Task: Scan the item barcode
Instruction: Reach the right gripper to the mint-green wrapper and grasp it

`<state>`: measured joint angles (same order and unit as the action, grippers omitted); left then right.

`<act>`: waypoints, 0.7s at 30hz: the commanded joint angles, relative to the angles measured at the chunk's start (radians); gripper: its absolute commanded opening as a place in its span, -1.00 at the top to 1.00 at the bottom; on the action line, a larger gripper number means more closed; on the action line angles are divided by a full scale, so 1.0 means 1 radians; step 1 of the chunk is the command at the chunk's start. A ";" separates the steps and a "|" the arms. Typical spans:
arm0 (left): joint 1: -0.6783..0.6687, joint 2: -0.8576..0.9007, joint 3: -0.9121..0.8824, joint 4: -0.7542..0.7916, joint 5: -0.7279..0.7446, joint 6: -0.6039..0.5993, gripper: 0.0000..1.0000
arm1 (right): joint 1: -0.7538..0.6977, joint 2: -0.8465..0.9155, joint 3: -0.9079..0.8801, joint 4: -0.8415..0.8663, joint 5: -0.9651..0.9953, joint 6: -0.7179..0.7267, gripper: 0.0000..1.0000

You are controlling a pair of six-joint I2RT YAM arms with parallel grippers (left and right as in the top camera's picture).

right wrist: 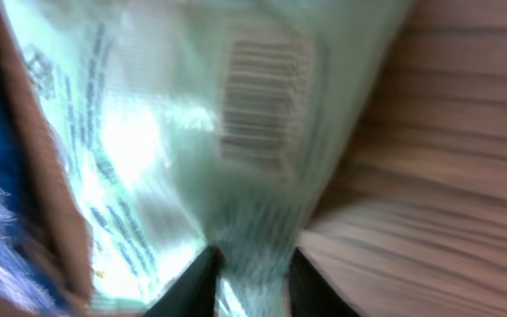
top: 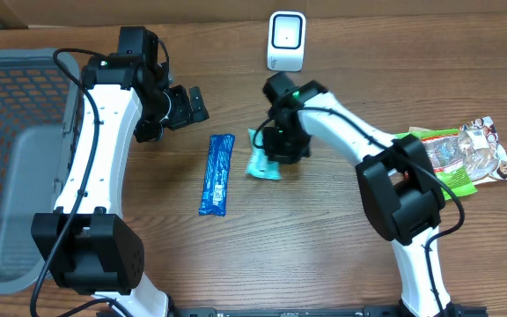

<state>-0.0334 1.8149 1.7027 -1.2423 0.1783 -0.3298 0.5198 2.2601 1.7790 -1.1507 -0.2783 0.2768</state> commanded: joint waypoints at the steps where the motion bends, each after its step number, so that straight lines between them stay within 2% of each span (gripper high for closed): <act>1: -0.006 -0.016 0.021 -0.002 -0.006 0.016 -1.00 | -0.068 0.016 0.061 -0.069 0.242 -0.444 0.10; 4: -0.006 -0.016 0.021 -0.002 -0.006 0.016 -1.00 | -0.112 0.016 0.075 -0.064 0.344 -0.425 -0.47; 5: -0.006 -0.016 0.021 -0.002 -0.006 0.016 -1.00 | -0.142 0.016 0.116 -0.093 0.304 -0.345 -0.57; 6: -0.006 -0.016 0.021 -0.002 -0.006 0.016 -1.00 | -0.156 0.016 0.136 -0.112 0.257 -0.321 -0.58; 7: -0.006 -0.016 0.021 -0.002 -0.006 0.016 -0.99 | -0.190 0.016 0.179 -0.156 0.065 -0.298 -0.60; 8: -0.006 -0.016 0.021 -0.002 -0.006 0.016 -0.99 | -0.205 0.016 0.189 -0.170 -0.041 -0.298 -0.59; 9: -0.006 -0.016 0.021 -0.002 -0.006 0.016 -0.99 | -0.237 0.016 0.182 -0.185 -0.259 -0.288 -0.59; 14: -0.006 -0.016 0.021 -0.002 -0.006 0.016 -0.99 | -0.251 0.020 0.033 -0.159 -0.300 0.051 -0.60; 21: -0.006 -0.016 0.021 -0.002 -0.006 0.016 -1.00 | -0.199 0.020 -0.097 -0.038 -0.299 0.279 -0.57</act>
<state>-0.0334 1.8149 1.7027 -1.2430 0.1783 -0.3298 0.2981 2.2784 1.7073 -1.2179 -0.5518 0.4202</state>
